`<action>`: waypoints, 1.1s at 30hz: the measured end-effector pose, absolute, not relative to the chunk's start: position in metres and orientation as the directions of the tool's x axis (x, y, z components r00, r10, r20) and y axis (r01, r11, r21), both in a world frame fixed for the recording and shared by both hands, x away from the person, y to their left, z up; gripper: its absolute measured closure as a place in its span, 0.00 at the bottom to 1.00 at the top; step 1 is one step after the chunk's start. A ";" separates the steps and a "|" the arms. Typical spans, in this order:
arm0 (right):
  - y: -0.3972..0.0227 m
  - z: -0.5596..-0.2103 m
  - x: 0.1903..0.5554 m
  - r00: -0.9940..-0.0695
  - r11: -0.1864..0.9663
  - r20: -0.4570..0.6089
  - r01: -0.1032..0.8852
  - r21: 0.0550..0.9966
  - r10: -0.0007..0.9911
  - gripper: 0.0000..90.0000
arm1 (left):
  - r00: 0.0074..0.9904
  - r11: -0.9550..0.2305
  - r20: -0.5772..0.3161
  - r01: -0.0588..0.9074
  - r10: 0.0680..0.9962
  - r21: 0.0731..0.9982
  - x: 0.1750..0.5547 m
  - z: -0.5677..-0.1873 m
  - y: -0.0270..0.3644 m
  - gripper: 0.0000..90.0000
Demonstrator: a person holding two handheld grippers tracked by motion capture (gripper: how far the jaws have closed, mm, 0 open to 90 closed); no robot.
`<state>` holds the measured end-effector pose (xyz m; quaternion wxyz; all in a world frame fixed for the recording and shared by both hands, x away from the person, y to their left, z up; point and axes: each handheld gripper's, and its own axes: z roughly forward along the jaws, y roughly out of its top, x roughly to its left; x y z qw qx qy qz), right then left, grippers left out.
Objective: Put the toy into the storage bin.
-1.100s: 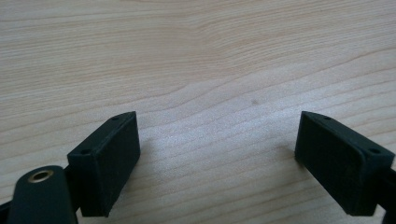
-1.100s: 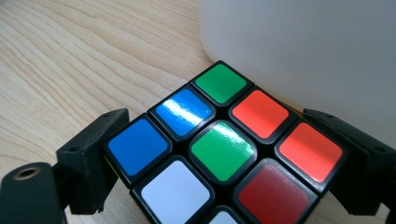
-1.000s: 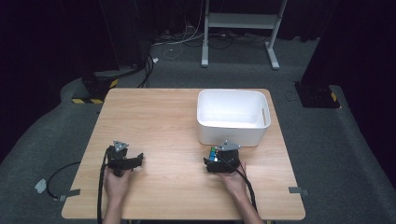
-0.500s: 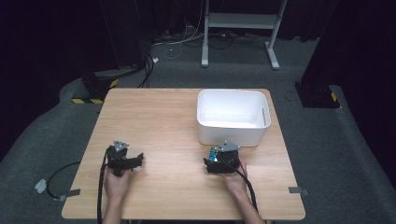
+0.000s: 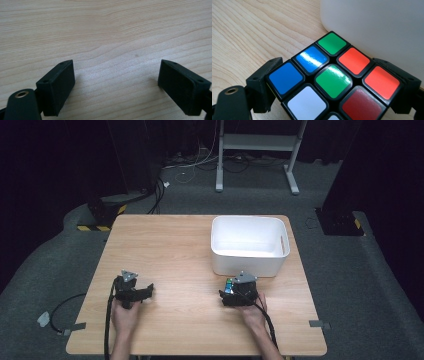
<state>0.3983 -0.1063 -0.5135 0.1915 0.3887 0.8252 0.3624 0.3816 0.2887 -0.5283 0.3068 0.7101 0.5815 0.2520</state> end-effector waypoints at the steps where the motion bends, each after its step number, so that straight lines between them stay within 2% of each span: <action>1: -0.107 -0.513 0.398 -0.628 0.435 -0.035 0.497 0.751 0.778 0.15 | 0.197 -0.136 0.002 0.671 0.980 0.729 0.382 -0.528 0.289 0.16; 17: -0.112 -0.503 0.391 -0.662 0.450 -0.038 0.465 0.762 0.748 0.15 | 0.197 -0.137 0.002 0.672 0.980 0.727 0.381 -0.528 0.289 0.16; 33: -0.112 -0.480 0.389 -0.743 0.490 -0.007 0.434 0.756 0.669 0.15 | 0.196 -0.135 0.001 0.672 0.981 0.728 0.381 -0.528 0.289 0.16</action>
